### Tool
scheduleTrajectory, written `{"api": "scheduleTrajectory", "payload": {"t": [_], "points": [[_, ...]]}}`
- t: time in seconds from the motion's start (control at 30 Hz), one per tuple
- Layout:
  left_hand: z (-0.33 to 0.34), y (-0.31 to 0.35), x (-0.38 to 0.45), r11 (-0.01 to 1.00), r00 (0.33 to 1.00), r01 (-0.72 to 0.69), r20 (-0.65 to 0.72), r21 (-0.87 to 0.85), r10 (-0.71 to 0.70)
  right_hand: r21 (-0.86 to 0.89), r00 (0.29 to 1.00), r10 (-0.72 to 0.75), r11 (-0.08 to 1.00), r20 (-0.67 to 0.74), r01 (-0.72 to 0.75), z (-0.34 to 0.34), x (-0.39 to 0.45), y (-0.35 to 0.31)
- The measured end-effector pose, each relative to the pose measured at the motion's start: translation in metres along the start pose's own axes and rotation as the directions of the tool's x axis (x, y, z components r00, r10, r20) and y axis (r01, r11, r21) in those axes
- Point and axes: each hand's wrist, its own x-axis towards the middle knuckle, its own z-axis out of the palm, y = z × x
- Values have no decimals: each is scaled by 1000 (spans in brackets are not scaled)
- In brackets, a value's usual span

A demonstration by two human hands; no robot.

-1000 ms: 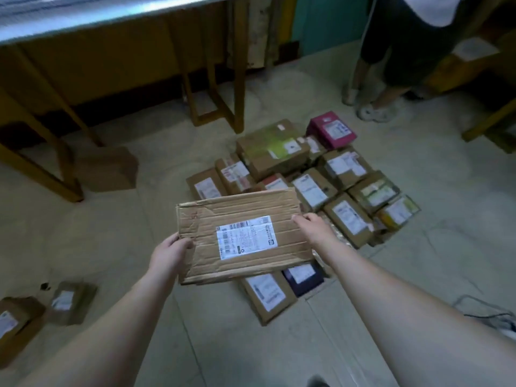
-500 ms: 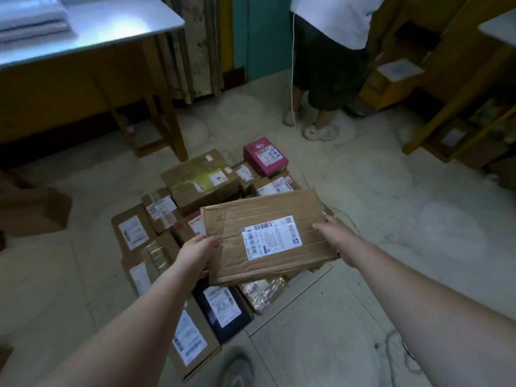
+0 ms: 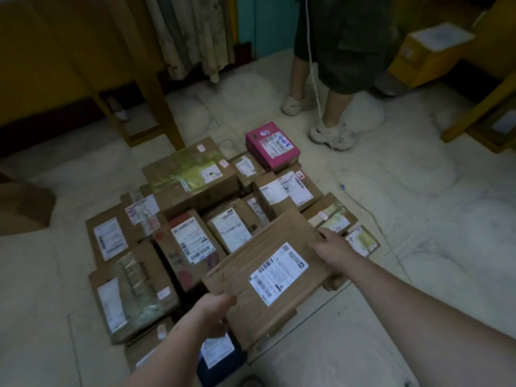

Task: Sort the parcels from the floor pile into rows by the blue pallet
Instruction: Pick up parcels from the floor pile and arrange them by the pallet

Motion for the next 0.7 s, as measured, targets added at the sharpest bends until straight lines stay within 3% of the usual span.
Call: {"api": "scheduleTrajectory", "payload": {"t": [0.17,0.33,0.4,0.53,0.63,0.7], "points": [[20,-16,24,999,1000,-27,1,-44,27,-103,996,-13,994,83,22,22,31,17],[23,-24,27,993,993,-114,-35,34,115,-90,989,-88,993,-115,78,25,41,37],[23,-25,27,986,987,-152,-43,64,155,-135,988,-106,987,-109,91,26,38,40],[14,-17,15,938,968,-208,-79,278,238,-370,995,-95,926,-19,81,28,29,31],[-7,-10,-7,812,939,-204,-126,547,321,-543,992,-107,838,-72,51,31,1,1],[-27,-5,-31,742,904,-199,-173,640,392,-579,982,-178,808,-67,107,37,-25,-34]]}}
